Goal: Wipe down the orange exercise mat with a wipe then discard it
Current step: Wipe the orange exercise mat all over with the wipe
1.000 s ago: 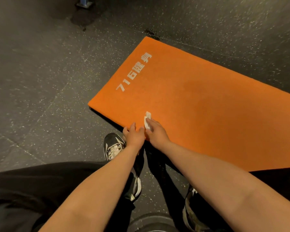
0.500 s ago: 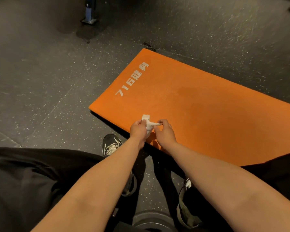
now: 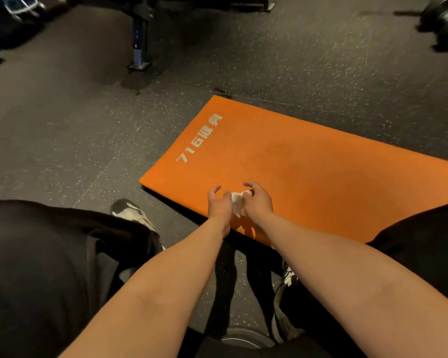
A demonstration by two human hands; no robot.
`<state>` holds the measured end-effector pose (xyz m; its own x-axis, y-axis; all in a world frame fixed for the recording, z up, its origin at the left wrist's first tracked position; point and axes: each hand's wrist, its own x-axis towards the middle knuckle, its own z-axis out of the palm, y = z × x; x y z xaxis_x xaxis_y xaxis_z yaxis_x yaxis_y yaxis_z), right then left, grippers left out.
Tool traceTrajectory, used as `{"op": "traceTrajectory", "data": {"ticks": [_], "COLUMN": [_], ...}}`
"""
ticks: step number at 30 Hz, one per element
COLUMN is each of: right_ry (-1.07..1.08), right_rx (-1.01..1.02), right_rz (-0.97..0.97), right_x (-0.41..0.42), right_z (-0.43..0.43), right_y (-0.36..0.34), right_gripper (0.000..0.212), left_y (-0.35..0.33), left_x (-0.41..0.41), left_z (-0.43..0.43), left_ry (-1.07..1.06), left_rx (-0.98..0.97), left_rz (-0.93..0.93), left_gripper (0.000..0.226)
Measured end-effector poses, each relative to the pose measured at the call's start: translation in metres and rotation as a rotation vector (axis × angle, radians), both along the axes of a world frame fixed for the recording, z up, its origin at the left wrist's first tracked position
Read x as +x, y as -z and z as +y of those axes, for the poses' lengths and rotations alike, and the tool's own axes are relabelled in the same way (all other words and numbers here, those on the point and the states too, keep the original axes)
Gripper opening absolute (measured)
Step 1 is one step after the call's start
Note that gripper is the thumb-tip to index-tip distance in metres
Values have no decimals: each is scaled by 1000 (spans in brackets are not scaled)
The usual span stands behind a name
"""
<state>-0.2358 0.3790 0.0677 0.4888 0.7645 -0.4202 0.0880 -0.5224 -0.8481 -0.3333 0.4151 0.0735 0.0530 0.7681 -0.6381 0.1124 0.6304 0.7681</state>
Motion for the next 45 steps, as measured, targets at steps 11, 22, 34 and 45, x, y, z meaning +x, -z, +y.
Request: {"op": "traceTrajectory", "data": {"ticks": [11, 22, 34, 45], "right_ry": [7, -486, -603, -537], "right_rx": [-54, -239, -316, -243], "right_rz": [-110, -396, -686, -672], "right_x": [-8, -23, -38, -34], "right_z": [14, 17, 19, 18], "right_y": [22, 86, 105, 116], "right_gripper": [17, 49, 47, 46], "left_y": [23, 62, 143, 146], "left_x": [-24, -72, -74, -65], "left_z": [37, 76, 26, 66], "left_ry": [574, 302, 1063, 821], "left_rx": [344, 508, 595, 485], "left_rz": [413, 627, 753, 857], "left_gripper": [33, 5, 52, 53]}}
